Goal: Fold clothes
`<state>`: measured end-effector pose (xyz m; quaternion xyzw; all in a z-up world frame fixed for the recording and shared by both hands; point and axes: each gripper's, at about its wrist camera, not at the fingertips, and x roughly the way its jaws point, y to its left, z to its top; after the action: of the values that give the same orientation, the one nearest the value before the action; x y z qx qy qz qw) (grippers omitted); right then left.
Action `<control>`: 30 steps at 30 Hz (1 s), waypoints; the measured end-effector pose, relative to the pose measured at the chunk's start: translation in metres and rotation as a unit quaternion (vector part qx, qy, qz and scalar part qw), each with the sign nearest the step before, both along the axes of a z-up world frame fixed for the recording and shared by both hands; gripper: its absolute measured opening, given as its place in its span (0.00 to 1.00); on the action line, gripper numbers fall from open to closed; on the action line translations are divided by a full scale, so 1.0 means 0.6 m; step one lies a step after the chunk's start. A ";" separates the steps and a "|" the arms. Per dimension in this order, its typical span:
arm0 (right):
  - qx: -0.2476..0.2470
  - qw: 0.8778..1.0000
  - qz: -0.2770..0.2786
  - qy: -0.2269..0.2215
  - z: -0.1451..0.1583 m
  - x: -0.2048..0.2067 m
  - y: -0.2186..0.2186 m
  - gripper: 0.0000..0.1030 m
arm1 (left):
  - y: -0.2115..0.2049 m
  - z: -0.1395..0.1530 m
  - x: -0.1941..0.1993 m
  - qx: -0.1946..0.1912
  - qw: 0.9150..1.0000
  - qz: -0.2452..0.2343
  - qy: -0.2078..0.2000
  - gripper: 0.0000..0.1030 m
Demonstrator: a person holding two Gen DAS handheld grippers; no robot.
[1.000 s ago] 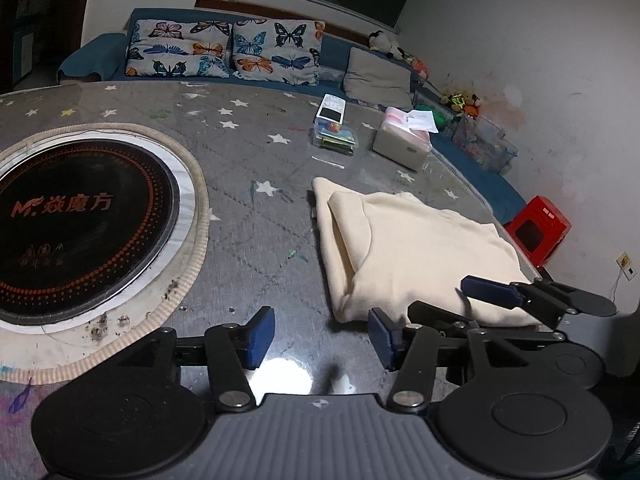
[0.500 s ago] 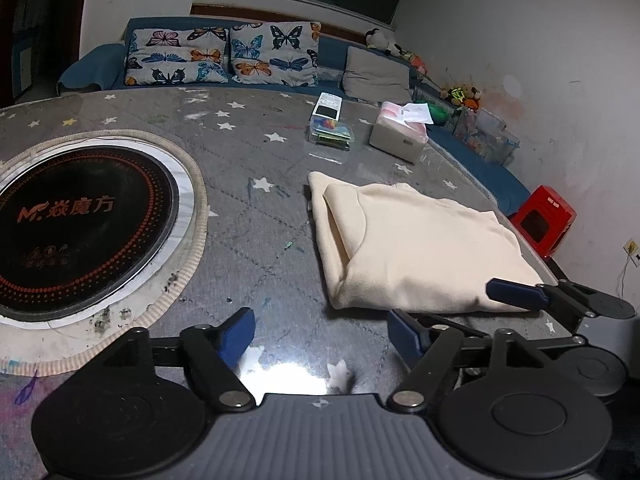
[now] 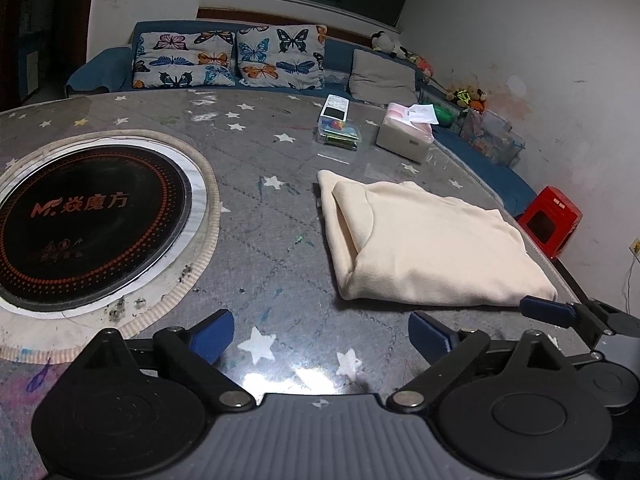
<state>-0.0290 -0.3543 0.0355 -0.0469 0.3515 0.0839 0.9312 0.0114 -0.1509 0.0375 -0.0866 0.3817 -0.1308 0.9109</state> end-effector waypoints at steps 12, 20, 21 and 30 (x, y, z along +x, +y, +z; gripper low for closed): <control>0.004 1.000 -0.017 0.001 0.002 -0.020 -0.008 1.00 | -0.005 0.004 -0.022 0.013 1.000 -0.003 -0.011 0.99; 0.012 0.999 -0.029 0.008 -0.003 -0.028 -0.016 1.00 | -0.010 -0.006 -0.033 0.026 1.000 -0.002 -0.010 0.99; 0.013 0.999 -0.030 0.009 -0.004 -0.028 -0.017 1.00 | -0.011 -0.007 -0.034 0.027 1.000 -0.002 -0.009 0.99; 0.019 0.999 -0.037 0.014 -0.011 -0.030 -0.023 1.00 | -0.027 -0.010 -0.037 0.042 0.999 -0.010 -0.015 0.99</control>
<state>-0.0470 -0.3684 0.0288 -0.0147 0.3640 0.0566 0.9296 -0.0105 -0.1670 0.0317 -0.0426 0.3740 -0.1255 0.9179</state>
